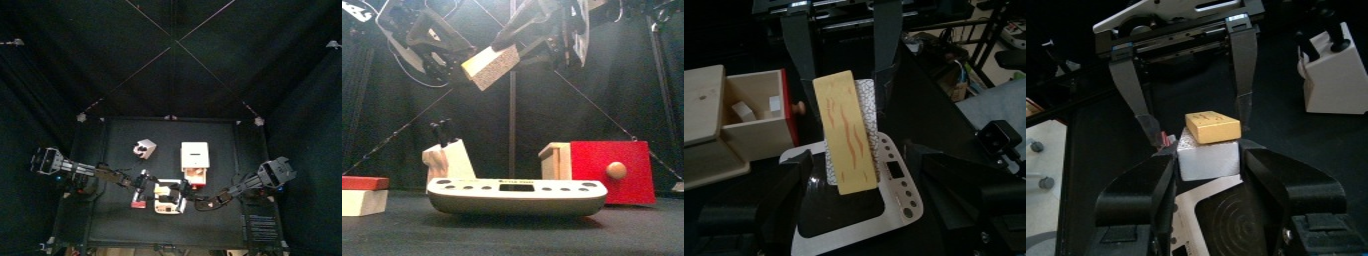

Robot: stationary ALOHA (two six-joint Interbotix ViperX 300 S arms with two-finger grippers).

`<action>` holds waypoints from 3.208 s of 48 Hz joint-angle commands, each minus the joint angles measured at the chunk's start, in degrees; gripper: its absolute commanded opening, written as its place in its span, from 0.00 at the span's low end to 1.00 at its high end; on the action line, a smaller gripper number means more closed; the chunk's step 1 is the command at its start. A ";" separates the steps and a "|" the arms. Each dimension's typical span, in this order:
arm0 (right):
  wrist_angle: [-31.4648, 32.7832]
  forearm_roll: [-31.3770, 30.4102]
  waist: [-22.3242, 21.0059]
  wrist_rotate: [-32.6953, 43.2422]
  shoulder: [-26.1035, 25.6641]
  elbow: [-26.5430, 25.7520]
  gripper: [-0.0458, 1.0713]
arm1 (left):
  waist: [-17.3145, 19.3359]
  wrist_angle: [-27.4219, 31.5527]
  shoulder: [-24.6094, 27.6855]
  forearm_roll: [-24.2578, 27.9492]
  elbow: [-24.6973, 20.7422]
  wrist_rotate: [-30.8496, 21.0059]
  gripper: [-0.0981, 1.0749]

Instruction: Put egg sushi in drawer

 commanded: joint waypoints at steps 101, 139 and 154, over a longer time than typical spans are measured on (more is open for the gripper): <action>17.84 30.76 5.54 0.53 -17.75 20.83 0.58 | 0.18 1.23 0.53 0.97 0.18 0.09 0.96; 17.84 33.31 5.54 0.18 -17.05 20.74 0.90 | 0.18 1.23 0.62 1.58 0.18 0.09 0.96; 17.84 35.68 5.36 0.09 -17.05 20.92 0.90 | 0.18 1.23 0.70 1.67 0.18 0.09 0.96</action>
